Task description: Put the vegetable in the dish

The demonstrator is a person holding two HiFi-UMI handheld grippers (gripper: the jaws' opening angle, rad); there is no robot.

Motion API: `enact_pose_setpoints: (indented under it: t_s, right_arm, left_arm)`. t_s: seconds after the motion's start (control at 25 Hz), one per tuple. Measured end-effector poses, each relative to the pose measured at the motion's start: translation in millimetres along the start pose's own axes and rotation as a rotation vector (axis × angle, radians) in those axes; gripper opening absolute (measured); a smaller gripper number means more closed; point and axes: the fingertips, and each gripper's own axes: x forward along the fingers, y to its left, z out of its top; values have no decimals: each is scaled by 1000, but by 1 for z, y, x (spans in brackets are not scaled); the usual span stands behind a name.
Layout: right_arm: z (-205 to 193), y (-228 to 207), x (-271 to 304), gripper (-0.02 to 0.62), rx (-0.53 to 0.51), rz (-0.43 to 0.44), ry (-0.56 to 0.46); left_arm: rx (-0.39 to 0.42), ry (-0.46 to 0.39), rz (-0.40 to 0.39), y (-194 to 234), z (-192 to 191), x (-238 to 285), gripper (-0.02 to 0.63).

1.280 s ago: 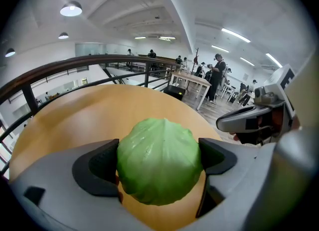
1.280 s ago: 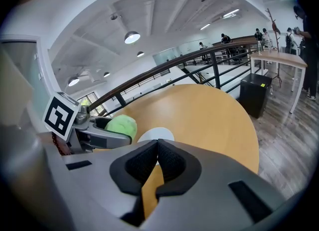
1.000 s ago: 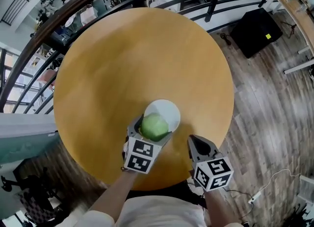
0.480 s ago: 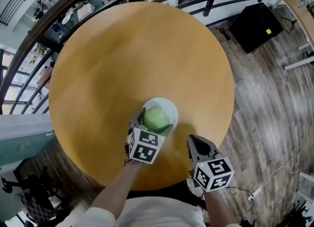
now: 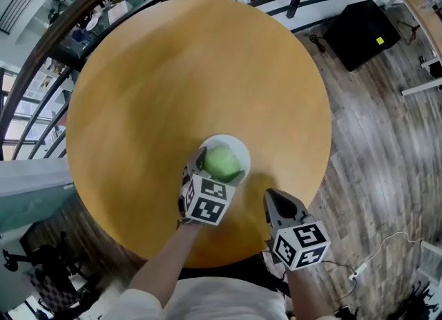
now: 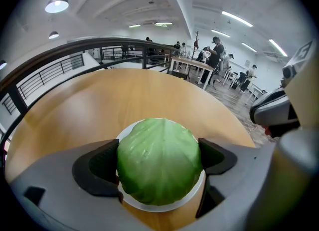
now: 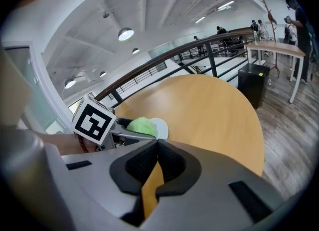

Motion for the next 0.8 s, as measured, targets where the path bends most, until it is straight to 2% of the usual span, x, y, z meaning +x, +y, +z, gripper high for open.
enact_pose_setpoints:
  t_s: [0.8]
  right_arm:
    - [-12,-8,2,17,29,2,4]
  left_arm:
    - [-17,14,2,3,-3,14,488]
